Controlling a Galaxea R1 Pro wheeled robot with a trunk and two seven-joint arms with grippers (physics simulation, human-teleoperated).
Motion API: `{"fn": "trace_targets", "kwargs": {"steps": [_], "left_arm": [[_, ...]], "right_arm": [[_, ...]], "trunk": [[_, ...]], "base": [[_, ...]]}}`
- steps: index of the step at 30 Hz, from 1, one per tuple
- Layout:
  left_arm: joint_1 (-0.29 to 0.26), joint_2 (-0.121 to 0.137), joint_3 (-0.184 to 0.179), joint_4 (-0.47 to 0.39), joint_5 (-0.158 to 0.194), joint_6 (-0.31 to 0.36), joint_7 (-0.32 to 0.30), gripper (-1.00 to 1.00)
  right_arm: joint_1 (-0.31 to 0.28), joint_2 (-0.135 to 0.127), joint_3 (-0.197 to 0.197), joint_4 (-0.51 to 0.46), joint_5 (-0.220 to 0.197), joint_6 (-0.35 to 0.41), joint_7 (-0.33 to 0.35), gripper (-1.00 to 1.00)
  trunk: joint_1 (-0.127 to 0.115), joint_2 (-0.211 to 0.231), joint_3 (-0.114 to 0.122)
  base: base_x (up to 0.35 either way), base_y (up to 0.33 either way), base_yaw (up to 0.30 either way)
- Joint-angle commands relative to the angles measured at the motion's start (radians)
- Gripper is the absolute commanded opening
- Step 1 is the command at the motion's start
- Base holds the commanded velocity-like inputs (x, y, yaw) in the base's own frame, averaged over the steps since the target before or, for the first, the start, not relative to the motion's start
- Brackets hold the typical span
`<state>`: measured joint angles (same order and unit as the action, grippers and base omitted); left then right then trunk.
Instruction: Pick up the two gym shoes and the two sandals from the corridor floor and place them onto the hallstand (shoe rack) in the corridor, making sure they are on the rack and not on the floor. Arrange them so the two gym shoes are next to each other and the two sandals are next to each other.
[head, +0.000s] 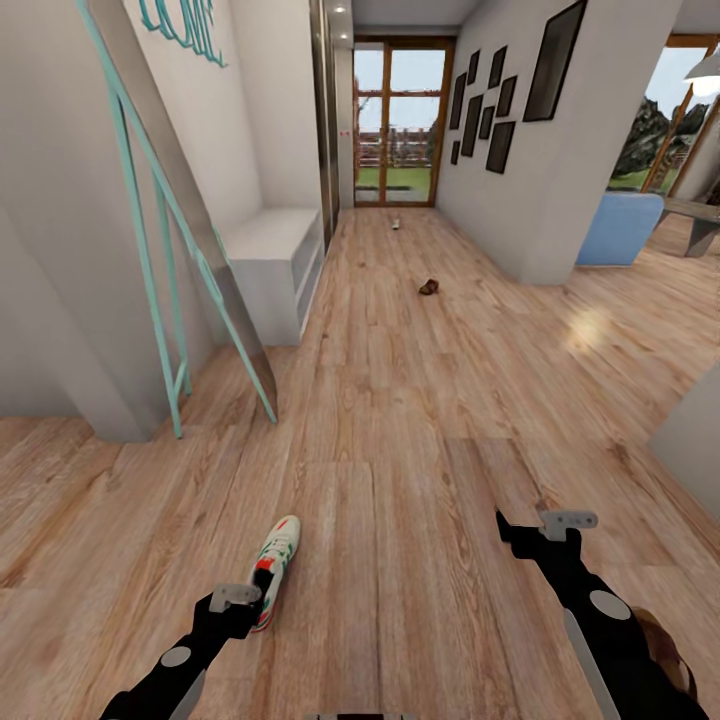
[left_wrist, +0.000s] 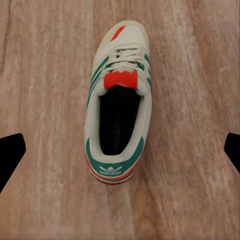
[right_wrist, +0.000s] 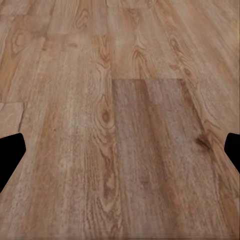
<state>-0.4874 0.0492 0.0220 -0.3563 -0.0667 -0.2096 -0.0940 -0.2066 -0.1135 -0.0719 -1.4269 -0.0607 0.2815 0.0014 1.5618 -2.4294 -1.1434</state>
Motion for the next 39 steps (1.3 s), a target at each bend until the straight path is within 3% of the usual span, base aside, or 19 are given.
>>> {"fn": "trace_targets", "kwargs": {"steps": [1,10,22,39], "left_arm": [[0.0,0.0,0.003,0.0,-0.007,-0.004,-0.003,1.0],[0.0,0.0,0.003,0.0,-0.007,-0.004,-0.003,1.0],[0.0,0.0,0.003,0.0,-0.007,-0.004,-0.003,1.0],[0.0,0.002,0.003,0.0,-0.007,-0.005,-0.003,1.0]], "right_arm": [[0.0,0.0,0.0,-0.001,-0.006,0.005,0.0,1.0],[0.0,0.0,-0.013,-0.001,-0.005,0.005,-0.004,1.0],[0.0,0.0,-0.02,-0.001,-0.005,0.006,-0.004,1.0],[0.0,0.0,-0.02,-0.001,-0.005,0.007,-0.005,1.0]], "trunk": [[0.004,-0.008,-0.006],[0.038,-0.071,-0.042],[0.044,-0.073,-0.089],[0.044,-0.073,-0.089]], "base": [[0.0,0.0,-0.103],[0.0,0.0,-0.06],[0.0,0.0,-0.006],[0.001,0.0,0.0]]}}
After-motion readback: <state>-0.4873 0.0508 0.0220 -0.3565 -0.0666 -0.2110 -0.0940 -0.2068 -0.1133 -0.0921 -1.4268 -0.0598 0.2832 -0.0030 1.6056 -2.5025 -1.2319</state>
